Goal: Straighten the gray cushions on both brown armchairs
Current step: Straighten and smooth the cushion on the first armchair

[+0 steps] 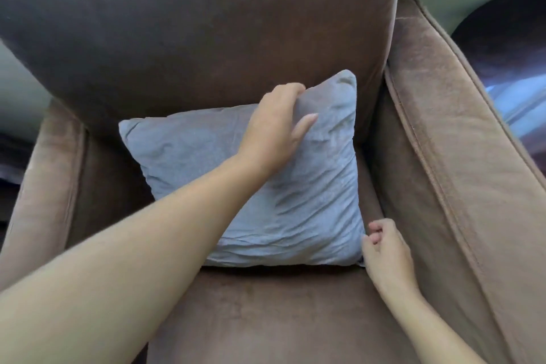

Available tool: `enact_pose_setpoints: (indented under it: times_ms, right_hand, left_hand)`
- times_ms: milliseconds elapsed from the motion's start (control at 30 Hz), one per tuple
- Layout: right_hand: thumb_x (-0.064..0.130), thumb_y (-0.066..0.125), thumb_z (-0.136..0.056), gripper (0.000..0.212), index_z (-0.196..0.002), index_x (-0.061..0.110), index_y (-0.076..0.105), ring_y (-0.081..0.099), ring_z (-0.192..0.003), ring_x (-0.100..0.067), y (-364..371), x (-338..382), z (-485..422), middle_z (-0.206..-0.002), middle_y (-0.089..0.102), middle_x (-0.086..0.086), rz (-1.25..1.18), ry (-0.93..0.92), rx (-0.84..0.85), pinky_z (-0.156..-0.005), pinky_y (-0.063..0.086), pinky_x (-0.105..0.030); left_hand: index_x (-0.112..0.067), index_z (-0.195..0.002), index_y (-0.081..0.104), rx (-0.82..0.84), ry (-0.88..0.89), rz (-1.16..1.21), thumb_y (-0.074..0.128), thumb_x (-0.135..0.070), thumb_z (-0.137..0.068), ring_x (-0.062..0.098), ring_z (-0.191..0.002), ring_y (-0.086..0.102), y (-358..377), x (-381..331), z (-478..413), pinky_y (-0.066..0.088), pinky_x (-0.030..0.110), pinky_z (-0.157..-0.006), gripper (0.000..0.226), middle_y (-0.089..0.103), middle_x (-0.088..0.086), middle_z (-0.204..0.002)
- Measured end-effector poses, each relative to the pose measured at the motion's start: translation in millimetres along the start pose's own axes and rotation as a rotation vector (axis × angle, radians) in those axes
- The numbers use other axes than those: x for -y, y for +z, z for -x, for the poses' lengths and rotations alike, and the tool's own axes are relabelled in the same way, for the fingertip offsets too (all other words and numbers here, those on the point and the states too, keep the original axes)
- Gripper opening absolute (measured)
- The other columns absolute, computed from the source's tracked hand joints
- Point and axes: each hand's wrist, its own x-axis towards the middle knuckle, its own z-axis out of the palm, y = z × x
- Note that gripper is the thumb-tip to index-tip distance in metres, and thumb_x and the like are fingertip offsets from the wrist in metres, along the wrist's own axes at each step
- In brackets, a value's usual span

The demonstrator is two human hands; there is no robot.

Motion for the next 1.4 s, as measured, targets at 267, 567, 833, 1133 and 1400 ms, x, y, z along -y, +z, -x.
enact_pose_setpoints:
  times_ms: [267, 567, 833, 1133, 1400]
  right_hand:
    - [0.038, 0.067, -0.084, 0.072, -0.146, 0.009, 0.042, 0.038, -0.142, -0.033, 5, 167, -5, -0.151, 0.043, -0.012, 0.412, -0.998, -0.066, -0.115, 0.033, -0.051]
    - [0.076, 0.055, -0.076, 0.115, -0.158, 0.022, -0.006, -0.009, -0.154, -0.025, 26, 182, -54, -0.168, -0.008, 0.000, 0.954, -0.937, 0.091, -0.121, 0.000, -0.060]
    - [0.057, 0.067, -0.077, 0.101, -0.153, 0.006, 0.023, 0.019, -0.150, -0.033, -5, 178, -68, -0.160, 0.022, -0.019, 0.321, -0.736, -0.226, -0.121, 0.021, -0.045]
    - [0.060, 0.078, -0.071, 0.071, -0.122, 0.015, 0.058, 0.069, -0.105, -0.016, -17, 158, -111, -0.121, 0.069, -0.001, -0.562, -0.010, 0.154, -0.083, 0.055, -0.031]
    - [0.046, 0.076, -0.080, 0.053, -0.120, 0.013, 0.064, 0.069, -0.105, -0.016, -17, 170, -112, -0.116, 0.072, -0.001, -0.616, -0.025, 0.134, -0.089, 0.055, -0.035]
  left_hand:
    - [-0.012, -0.154, 0.027, 0.148, -0.194, -0.542, 0.057, -0.062, -0.086, 0.029, -0.151, 0.022, -97, 140, 93, 0.025, 0.062, -0.116, 0.090, 0.025, 0.006, -0.164]
    - [-0.041, -0.153, -0.019, 0.339, -0.161, -0.643, 0.032, -0.083, -0.079, 0.024, -0.155, -0.009, -75, 172, 105, 0.010, 0.070, -0.116, 0.100, -0.011, -0.003, -0.168]
    - [-0.016, -0.154, 0.022, -0.257, -0.480, -0.107, 0.067, -0.064, -0.078, 0.029, -0.148, 0.024, -91, 180, 126, 0.026, 0.048, -0.117, 0.100, 0.023, 0.015, -0.161]
    - [-0.012, -0.133, 0.054, -0.353, -0.957, 0.895, 0.078, -0.058, -0.073, 0.021, -0.116, 0.064, -93, 206, 104, 0.051, 0.043, -0.104, 0.079, 0.065, 0.003, -0.128]
    - [-0.012, -0.116, 0.064, -0.495, -0.969, 0.910, 0.083, -0.050, -0.071, 0.020, -0.104, 0.071, -105, 203, 107, 0.057, 0.042, -0.093, 0.062, 0.072, 0.003, -0.115]
